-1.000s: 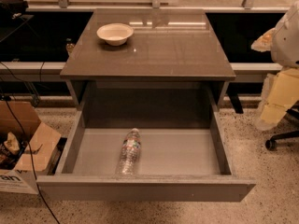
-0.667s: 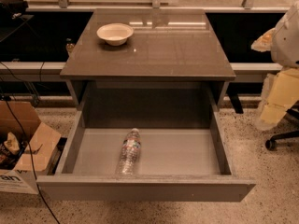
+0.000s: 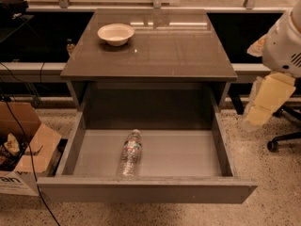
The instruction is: Pick water bottle from top drawer and place on counter
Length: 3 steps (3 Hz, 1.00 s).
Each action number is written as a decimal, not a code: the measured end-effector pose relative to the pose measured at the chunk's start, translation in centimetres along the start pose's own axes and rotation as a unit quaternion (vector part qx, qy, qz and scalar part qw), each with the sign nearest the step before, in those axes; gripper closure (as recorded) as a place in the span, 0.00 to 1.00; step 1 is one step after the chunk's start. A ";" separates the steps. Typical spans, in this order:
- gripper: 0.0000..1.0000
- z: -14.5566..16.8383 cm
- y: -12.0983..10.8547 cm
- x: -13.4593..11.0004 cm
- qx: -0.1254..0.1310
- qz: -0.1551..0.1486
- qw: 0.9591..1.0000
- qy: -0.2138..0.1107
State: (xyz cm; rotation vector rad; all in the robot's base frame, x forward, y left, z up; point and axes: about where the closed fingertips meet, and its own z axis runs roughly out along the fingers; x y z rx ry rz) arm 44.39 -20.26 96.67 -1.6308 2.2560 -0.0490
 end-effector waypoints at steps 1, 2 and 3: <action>0.00 2.2 0.5 -2.0 -0.009 0.053 0.998 -0.037; 0.00 5.7 0.6 -4.6 -0.032 0.110 0.991 -0.074; 0.00 9.6 0.3 -6.5 -0.050 0.165 0.980 -0.096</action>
Offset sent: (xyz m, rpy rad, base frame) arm 0.0521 0.0932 -0.0831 0.3803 0.1206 -0.2738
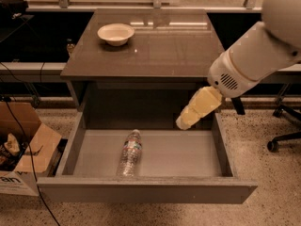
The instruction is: Pick water bottle from top drawer and place on counter
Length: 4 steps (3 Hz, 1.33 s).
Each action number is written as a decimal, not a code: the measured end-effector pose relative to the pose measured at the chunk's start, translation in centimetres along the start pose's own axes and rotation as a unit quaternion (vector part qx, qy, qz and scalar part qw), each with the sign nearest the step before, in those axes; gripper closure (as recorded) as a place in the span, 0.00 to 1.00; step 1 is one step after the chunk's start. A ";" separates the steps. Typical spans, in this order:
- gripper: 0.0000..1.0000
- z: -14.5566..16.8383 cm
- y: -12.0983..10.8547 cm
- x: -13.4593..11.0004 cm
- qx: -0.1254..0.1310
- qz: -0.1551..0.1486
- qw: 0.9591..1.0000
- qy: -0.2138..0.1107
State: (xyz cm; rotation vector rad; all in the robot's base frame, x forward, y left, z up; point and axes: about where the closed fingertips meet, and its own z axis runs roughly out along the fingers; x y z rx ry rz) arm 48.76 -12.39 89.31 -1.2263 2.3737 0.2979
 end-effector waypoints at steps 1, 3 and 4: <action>0.00 0.1 -0.2 -0.2 0.004 0.008 1.000 -0.004; 0.00 3.5 0.4 -0.5 -0.016 0.050 0.998 -0.025; 0.00 9.7 0.9 -2.8 -0.045 0.105 0.991 -0.070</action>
Offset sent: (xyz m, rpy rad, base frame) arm 0.0048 0.0016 -0.0033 -0.0061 0.0034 -0.0323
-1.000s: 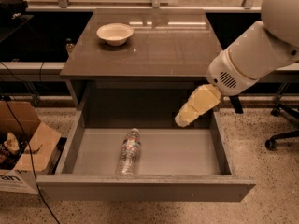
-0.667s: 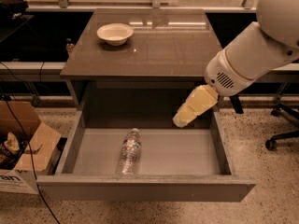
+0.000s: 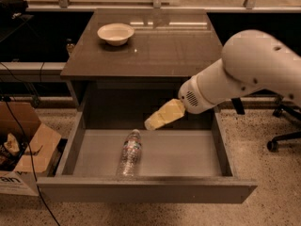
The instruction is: Pick water bottle from top drawer and place on counter
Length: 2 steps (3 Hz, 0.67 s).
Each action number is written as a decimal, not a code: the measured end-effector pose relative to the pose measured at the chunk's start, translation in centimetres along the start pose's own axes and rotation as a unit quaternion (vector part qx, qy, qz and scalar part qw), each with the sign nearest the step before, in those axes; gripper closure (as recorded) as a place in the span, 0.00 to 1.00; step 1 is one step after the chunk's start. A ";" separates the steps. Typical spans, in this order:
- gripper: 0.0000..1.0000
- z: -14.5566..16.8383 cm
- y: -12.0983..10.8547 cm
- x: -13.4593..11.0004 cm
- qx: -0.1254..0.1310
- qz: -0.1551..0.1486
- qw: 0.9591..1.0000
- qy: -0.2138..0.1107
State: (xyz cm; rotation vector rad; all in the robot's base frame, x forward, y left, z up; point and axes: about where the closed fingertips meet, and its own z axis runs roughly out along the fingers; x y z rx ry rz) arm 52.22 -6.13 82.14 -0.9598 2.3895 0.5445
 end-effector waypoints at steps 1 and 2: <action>0.00 4.2 0.3 -0.7 -0.009 0.033 0.999 -0.001; 0.00 9.0 0.9 -0.4 -0.013 0.062 0.998 0.020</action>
Offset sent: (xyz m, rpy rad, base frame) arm 0.0330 0.0906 -0.1179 0.0167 0.1974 -0.1312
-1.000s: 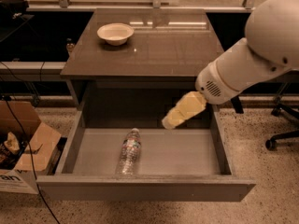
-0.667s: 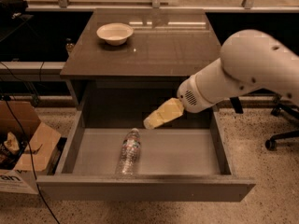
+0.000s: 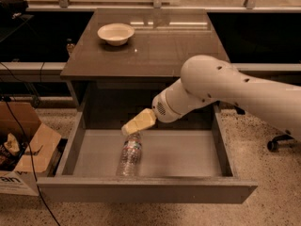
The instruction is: Pick water bottle from top drawer and place on counter
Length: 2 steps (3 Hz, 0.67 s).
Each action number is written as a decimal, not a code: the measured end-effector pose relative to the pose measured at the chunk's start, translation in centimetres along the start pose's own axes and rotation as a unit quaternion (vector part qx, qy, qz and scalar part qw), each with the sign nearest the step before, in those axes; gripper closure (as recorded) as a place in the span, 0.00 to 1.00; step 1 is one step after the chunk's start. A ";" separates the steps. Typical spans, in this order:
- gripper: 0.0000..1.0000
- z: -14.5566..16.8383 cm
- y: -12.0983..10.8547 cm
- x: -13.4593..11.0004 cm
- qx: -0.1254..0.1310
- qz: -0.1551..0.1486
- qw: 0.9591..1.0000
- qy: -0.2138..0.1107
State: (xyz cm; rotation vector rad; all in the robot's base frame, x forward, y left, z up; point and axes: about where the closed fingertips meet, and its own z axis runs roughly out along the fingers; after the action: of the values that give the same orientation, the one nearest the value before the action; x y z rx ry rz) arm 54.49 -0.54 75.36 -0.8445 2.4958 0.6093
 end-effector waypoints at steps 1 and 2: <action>0.00 5.3 0.0 1.9 0.005 0.042 0.998 0.049; 0.00 8.0 0.1 3.5 0.011 0.067 0.994 0.082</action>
Offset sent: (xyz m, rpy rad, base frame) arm -0.0109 0.0338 -0.1158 -0.1311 0.2579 -0.1208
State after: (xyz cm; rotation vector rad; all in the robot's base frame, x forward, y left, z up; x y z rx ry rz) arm 53.95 2.18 67.12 -0.7489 2.7198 0.5754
